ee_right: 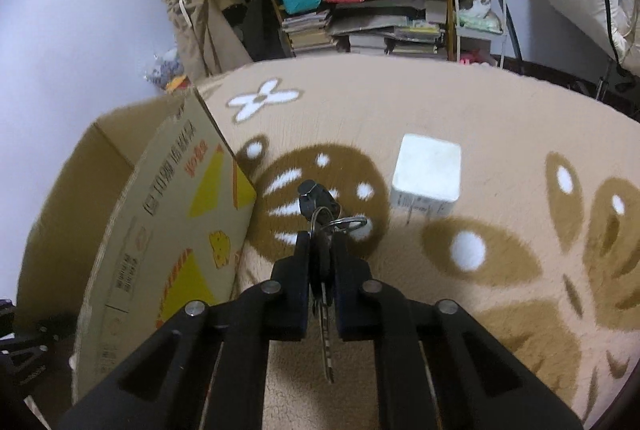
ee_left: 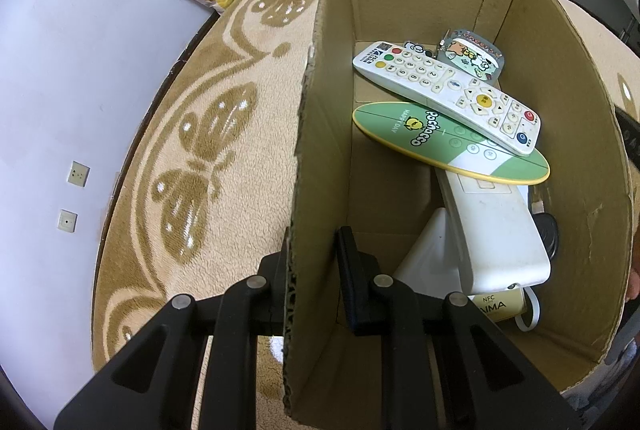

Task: Organize rigid objects
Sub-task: 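Carry the keys into the box with the right tool and release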

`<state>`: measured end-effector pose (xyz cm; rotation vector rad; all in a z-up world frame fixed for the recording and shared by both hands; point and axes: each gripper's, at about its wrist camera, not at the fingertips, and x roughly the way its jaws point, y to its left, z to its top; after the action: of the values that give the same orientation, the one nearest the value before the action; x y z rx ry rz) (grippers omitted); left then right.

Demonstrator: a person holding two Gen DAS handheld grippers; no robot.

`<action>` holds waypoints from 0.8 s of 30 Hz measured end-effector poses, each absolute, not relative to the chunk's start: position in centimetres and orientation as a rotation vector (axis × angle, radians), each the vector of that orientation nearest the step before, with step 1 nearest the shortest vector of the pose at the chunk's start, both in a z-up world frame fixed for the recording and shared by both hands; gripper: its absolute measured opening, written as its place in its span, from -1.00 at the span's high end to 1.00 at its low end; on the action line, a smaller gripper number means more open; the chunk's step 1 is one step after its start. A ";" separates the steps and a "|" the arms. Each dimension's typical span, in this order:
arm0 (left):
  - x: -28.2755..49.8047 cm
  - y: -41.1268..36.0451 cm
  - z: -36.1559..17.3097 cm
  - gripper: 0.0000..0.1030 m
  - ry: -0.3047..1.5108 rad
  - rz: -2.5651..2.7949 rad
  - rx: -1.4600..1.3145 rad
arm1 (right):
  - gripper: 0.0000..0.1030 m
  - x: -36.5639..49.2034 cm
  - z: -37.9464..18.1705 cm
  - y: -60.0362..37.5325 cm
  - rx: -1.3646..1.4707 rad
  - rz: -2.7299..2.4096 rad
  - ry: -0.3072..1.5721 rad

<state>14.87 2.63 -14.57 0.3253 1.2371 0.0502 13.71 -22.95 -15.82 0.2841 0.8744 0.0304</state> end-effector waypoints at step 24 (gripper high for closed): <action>14.9 2.6 -14.5 0.63 1.236 0.052 0.334 | 0.78 10.0 -5.2 -16.4 0.277 0.352 0.605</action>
<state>14.93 2.64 -14.53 0.3342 1.2359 0.0515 10.01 -16.42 -5.17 0.2771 0.6050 0.3524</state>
